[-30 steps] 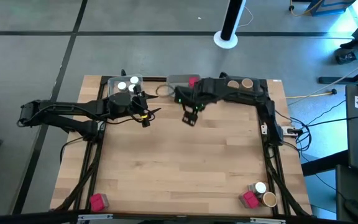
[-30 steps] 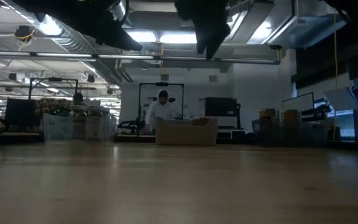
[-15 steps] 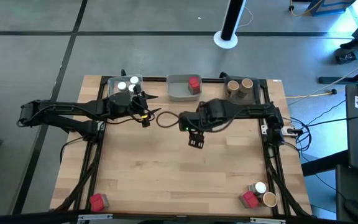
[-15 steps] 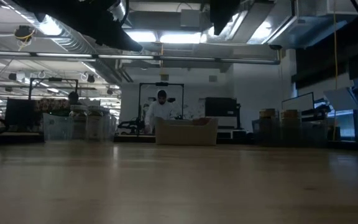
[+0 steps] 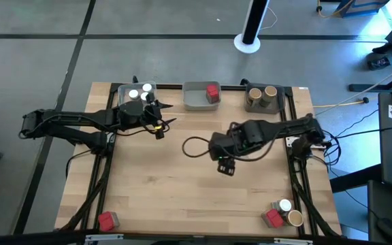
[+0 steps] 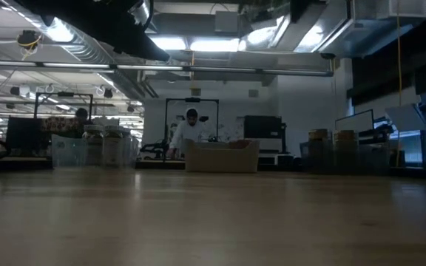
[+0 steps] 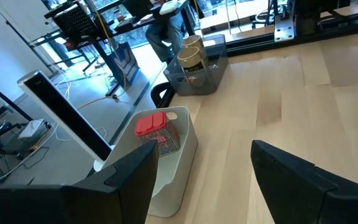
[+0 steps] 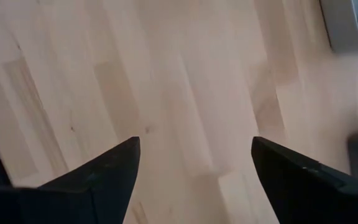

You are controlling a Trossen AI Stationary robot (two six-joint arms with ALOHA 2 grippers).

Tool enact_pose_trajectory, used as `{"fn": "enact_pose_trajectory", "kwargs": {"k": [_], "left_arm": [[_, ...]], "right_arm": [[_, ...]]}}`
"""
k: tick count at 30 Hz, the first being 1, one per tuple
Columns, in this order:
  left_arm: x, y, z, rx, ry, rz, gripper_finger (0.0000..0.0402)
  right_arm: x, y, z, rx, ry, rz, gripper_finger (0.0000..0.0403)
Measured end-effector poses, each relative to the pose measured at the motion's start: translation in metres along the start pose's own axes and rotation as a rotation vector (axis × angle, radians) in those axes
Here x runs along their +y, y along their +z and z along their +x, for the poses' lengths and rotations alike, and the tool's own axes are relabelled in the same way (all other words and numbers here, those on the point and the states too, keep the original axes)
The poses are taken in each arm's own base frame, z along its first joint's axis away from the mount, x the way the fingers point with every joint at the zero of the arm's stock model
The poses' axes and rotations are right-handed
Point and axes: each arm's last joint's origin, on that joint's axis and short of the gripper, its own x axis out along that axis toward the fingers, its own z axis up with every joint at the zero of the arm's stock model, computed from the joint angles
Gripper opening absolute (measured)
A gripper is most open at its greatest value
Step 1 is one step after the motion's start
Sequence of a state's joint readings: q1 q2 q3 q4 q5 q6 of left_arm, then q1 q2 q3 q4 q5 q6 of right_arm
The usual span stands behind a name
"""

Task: Sort spices by type
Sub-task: Put the white seasoning bottle into the transparent bin

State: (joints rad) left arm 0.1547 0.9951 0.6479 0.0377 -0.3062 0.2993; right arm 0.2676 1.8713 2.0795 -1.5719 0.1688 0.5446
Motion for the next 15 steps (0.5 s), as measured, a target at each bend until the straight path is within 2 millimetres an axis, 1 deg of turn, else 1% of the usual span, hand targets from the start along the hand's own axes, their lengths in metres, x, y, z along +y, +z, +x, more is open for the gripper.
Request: {"fn": "enact_pose_trajectory", "kwargs": {"k": [4,11,15], "left_arm": [[0.000,0.000,0.000,0.000,0.000,0.000,0.0244],[0.000,0.000,0.000,-0.003,0.001,-0.005,0.0244],[0.000,0.000,0.000,-0.005,0.002,-0.006,0.0244]], "right_arm": [[0.000,-0.022,0.004,0.035,-0.038,0.066,0.0308],[-0.002,-0.072,0.010,0.102,-0.094,0.204,0.0308],[-0.002,-0.098,0.015,0.168,-0.090,0.255,0.0308]]}}
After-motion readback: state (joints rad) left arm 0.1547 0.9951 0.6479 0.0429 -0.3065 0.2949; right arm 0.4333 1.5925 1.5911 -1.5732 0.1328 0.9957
